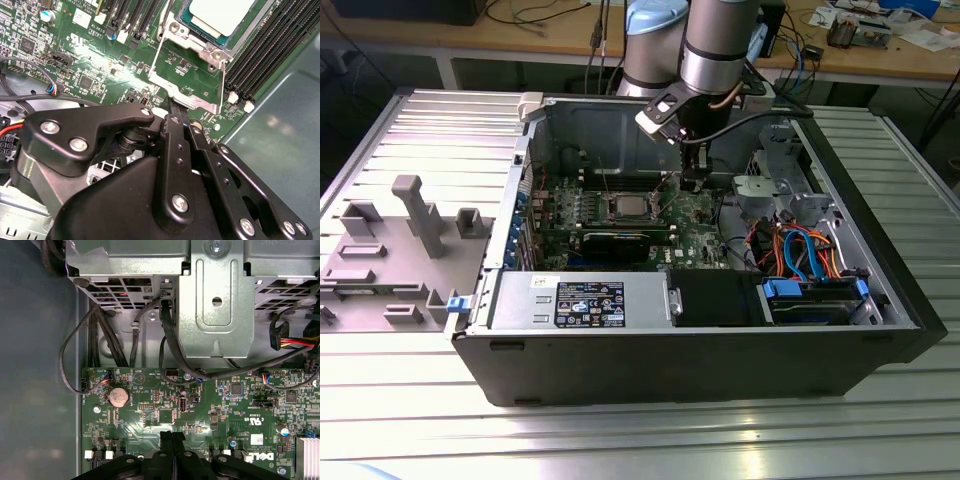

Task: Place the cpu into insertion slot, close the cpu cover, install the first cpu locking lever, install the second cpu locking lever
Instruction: 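Close the cpu cover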

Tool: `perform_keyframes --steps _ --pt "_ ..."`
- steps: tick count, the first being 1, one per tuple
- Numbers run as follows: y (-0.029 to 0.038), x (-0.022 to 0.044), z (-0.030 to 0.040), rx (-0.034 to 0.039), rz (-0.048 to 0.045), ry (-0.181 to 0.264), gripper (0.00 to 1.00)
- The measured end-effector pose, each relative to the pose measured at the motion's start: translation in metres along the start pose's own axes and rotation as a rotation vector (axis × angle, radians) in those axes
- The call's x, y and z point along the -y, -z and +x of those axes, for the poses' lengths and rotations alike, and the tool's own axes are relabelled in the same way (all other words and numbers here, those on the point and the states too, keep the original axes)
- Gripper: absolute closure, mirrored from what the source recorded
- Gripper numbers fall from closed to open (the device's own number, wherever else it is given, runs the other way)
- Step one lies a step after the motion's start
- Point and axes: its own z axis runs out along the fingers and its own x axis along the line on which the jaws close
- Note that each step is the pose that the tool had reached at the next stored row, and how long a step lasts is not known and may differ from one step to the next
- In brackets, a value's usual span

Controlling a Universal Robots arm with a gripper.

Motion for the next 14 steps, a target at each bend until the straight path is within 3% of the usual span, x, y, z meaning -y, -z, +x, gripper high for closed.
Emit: perform_keyframes --steps 1,14 --pt "0.0 0.007 0.0 0.0 0.0 0.0 0.89" --pt "0.0 0.0129 0.0 0.0 -0.0001 0.0 0.89"
